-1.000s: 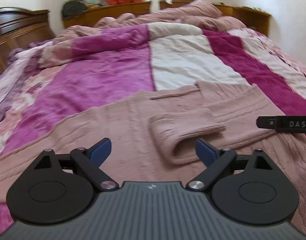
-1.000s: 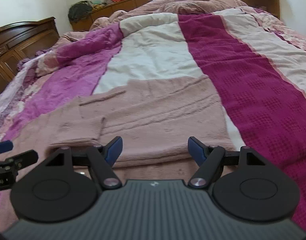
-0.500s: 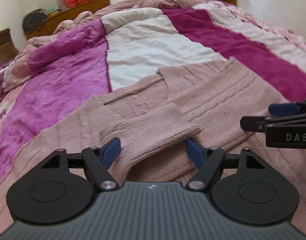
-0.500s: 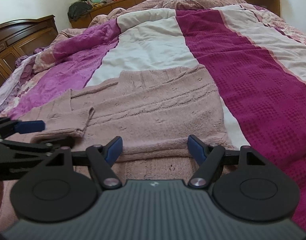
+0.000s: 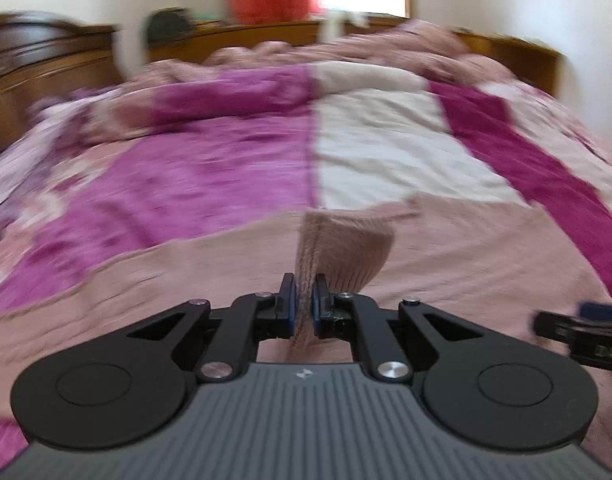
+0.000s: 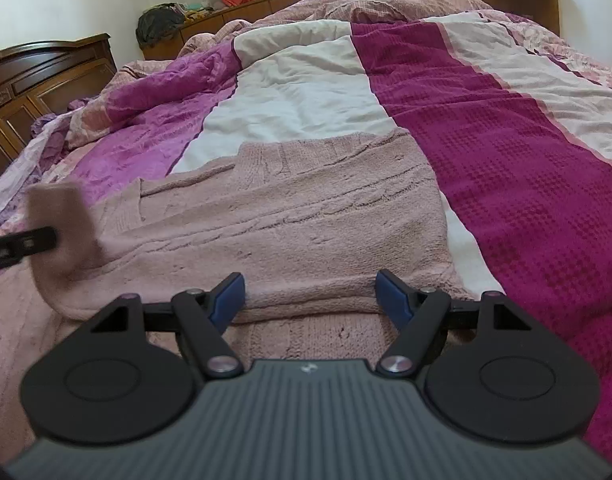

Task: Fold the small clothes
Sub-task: 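Close the left gripper on the cuff of the other sleeve, then lay the held sleeve across the body with the left gripper and open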

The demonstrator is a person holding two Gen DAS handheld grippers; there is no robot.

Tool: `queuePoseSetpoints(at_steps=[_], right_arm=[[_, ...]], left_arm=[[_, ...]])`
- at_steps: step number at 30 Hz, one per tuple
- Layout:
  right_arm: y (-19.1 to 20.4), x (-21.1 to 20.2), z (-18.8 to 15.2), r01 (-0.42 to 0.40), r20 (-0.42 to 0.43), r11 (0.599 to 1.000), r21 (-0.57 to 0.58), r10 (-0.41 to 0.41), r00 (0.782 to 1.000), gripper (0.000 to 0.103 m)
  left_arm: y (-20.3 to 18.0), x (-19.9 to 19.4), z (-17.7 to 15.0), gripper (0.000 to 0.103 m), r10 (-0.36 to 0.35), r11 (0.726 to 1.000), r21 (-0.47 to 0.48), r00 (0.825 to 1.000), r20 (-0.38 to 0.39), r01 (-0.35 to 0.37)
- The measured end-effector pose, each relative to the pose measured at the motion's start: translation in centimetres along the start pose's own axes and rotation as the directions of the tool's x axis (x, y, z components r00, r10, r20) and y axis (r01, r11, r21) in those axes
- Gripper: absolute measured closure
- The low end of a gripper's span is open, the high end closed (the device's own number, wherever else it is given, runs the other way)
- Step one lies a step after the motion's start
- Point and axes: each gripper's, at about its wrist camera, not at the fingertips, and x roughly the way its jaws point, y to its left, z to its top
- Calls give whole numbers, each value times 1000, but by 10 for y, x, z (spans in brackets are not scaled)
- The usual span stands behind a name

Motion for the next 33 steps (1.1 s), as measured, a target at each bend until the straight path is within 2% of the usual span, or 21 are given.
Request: queuePoseSetpoints(at_steps=[5,9,11,16,25,29,33], right_arm=[[2,1,-1,12,2,1000,-15,-12,1000,28],[2,1,-1,17,1,1000,-22,-17,1000,28],[4,1,-1,20,1,999,-26,-20,1000,28],[6,2,-2,28,-2,999,-36,-28,1000,28],[8,-5,0,11,-10,999,-40,-11,1000,25],[9,-15,3,-25,-25,999,-28,24,999,25],[14,-31,6,-46,-14,999,-21,46,999,25]], left_arm=[[41,-1,-14,94,87,991,-98,995,-57,-92],[61,2,-27,92,117,980,-146,987,-114,-133],[68,3,-34,85,127,977,-155,982,-137,-148],[80,1,-46,59,168,969,-156,973,-158,-192],[97,-15,-42,56,137,951,-253,975,-173,-178],[114,-34,-38,52,167,935,-288,973,-156,-207],[140,-51,-37,47,200,908,-344,968,-151,-241]])
